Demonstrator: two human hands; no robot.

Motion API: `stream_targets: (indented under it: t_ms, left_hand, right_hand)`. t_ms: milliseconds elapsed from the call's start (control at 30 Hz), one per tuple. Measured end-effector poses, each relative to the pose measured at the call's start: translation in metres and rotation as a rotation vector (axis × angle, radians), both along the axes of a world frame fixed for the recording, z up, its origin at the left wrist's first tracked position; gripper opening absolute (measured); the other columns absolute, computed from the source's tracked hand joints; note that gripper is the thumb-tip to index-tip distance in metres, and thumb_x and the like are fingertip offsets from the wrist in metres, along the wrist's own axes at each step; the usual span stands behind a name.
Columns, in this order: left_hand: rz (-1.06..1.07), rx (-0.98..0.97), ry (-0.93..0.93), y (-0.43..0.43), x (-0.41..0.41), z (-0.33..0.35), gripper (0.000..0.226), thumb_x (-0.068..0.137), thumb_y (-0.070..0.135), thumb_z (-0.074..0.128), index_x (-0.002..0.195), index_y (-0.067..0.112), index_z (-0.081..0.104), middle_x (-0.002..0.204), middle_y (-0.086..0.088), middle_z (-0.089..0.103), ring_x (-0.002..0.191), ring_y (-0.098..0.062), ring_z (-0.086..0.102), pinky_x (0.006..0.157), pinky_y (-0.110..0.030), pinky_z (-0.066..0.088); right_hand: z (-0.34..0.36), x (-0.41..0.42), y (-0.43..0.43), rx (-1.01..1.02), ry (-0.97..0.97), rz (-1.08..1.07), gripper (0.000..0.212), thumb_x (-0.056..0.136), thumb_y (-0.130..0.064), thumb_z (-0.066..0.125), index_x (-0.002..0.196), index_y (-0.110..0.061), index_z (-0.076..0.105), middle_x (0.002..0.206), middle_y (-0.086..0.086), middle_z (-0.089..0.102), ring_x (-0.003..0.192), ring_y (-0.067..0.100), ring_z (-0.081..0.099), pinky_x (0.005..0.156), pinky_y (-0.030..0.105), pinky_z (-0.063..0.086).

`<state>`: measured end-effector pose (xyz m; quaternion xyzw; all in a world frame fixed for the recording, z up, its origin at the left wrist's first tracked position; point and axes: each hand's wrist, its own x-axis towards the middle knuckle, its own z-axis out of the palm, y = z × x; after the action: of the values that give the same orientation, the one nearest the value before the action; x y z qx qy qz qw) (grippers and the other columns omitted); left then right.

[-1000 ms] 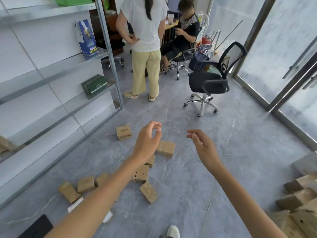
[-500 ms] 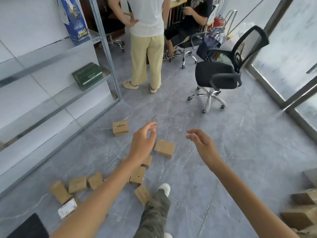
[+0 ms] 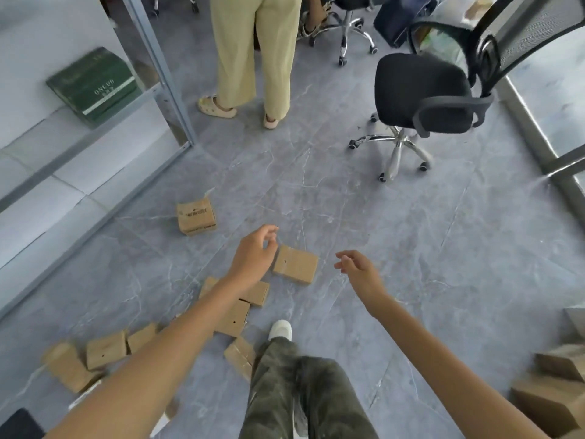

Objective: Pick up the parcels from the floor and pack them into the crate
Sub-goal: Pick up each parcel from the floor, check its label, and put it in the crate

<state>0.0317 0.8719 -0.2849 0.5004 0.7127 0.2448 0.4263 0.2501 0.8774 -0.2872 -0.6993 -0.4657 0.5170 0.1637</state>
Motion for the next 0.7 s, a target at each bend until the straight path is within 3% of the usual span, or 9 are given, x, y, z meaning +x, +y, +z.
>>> stream_targets:
  t_ms: [100, 233, 433, 567, 633, 700]
  left_hand:
    - [-0.017, -0.128, 0.025, 0.044, -0.004, -0.075, 0.034, 0.099, 0.019, 0.040, 0.132, 0.014, 0.048, 0.128, -0.004, 0.057, 0.118, -0.021, 0.053, 0.088, -0.026, 0.040]
    - [-0.136, -0.496, 0.064, 0.077, -0.007, -0.212, 0.051, 0.099, 0.024, 0.041, 0.146, 0.009, 0.027, 0.147, -0.012, 0.039, 0.131, -0.027, 0.042, 0.100, -0.032, 0.036]
    - [-0.123, -0.656, 0.103, 0.102, 0.012, -0.450, 0.054, 0.098, 0.018, 0.041, 0.146, 0.003, 0.023, 0.151, -0.016, 0.029, 0.138, -0.028, 0.031, 0.107, -0.031, 0.029]
    - [-0.061, -0.694, 0.040, 0.109, 0.024, -0.561, 0.071, 0.095, 0.015, 0.044, 0.151, 0.008, 0.001, 0.159, -0.011, 0.007, 0.145, -0.027, 0.015, 0.115, -0.037, 0.022]
    - [-0.043, -0.720, 0.034, 0.112, 0.029, -0.608, 0.081, 0.092, 0.016, 0.048, 0.150, 0.009, -0.008, 0.159, -0.010, 0.000, 0.146, -0.026, 0.009, 0.117, -0.039, 0.019]
    - [0.016, -0.760, 0.001, 0.113, 0.035, -0.634, 0.086, 0.091, 0.014, 0.051, 0.149, 0.008, -0.013, 0.159, -0.011, 0.000, 0.145, -0.028, 0.011, 0.117, -0.040, 0.021]
  right_hand:
    - [-0.073, -0.009, 0.042, -0.098, -0.023, -0.023, 0.028, 0.100, -0.016, 0.039, 0.117, -0.008, 0.059, 0.100, 0.006, 0.063, 0.099, 0.023, 0.057, 0.090, 0.036, 0.044]
    - [-0.206, -0.016, 0.076, -0.263, -0.098, -0.041, 0.031, 0.099, -0.016, 0.040, 0.122, -0.007, 0.057, 0.111, 0.011, 0.060, 0.090, 0.022, 0.052, 0.076, 0.031, 0.040]
    - [-0.441, -0.005, 0.102, -0.415, -0.201, -0.069, 0.039, 0.098, -0.016, 0.040, 0.134, -0.005, 0.046, 0.122, 0.013, 0.056, 0.091, 0.023, 0.050, 0.067, 0.026, 0.038]
    - [-0.548, 0.004, 0.112, -0.495, -0.187, -0.068, 0.056, 0.099, -0.017, 0.042, 0.149, -0.006, 0.022, 0.150, 0.014, 0.033, 0.129, 0.031, 0.042, 0.089, 0.032, 0.037]
    - [-0.588, 0.005, 0.116, -0.545, -0.100, -0.102, 0.060, 0.098, -0.015, 0.043, 0.151, -0.009, 0.016, 0.155, 0.014, 0.025, 0.138, 0.032, 0.032, 0.105, 0.039, 0.033]
    - [-0.613, 0.006, 0.116, -0.601, 0.051, -0.181, 0.062, 0.097, -0.007, 0.043, 0.152, -0.013, 0.015, 0.153, 0.010, 0.026, 0.138, 0.031, 0.030, 0.109, 0.043, 0.029]
